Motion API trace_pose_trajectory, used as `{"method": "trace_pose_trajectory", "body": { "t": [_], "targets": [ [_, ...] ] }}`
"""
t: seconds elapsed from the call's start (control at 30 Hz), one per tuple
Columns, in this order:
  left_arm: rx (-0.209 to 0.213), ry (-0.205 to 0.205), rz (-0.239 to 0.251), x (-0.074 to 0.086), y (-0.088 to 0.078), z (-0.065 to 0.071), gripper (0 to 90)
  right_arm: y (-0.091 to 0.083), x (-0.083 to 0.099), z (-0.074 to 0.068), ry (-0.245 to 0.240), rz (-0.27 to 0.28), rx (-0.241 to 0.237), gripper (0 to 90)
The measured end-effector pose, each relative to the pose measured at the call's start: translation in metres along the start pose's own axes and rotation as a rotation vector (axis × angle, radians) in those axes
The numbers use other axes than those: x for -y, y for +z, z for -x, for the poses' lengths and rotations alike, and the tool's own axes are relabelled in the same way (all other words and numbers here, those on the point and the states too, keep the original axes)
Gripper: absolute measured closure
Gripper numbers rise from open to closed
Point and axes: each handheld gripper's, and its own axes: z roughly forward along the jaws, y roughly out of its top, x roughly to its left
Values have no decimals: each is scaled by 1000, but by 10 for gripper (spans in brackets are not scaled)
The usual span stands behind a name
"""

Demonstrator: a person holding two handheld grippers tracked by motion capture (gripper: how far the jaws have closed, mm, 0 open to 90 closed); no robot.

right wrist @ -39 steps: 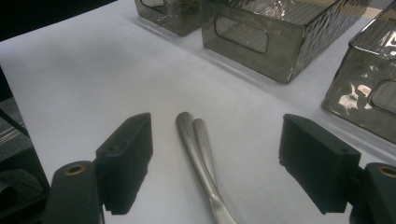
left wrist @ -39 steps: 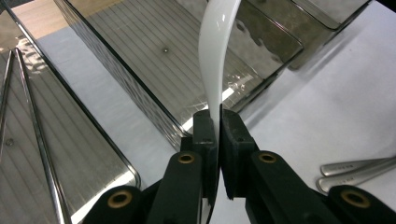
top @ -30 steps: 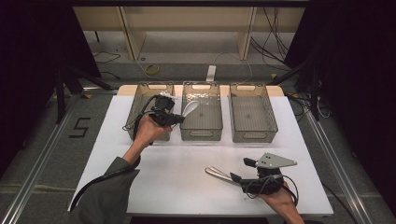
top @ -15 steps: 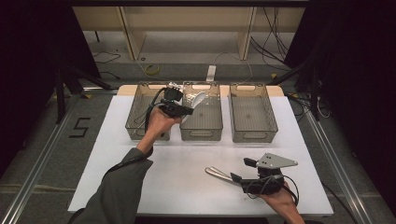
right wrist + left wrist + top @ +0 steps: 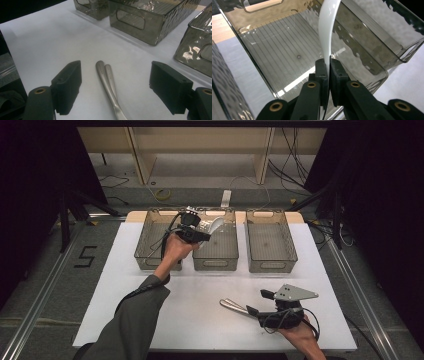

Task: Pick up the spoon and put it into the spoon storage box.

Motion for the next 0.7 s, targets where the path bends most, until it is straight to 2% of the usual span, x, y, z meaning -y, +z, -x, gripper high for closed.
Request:
{"method": "trace_pose_trajectory", "body": {
  "t": [0.13, 0.5, 0.7],
  "targets": [
    [-10, -8, -5, 1, 6, -2, 849, 0, 0, 0, -2, 0, 1, 267],
    [-2, -32, -14, 9, 17, -5, 845, 0, 0, 0, -2, -1, -1, 267],
    [-1, -40, -39, 11, 22, -7, 842, 0, 0, 0, -2, -1, -2, 267]
  ]
}}
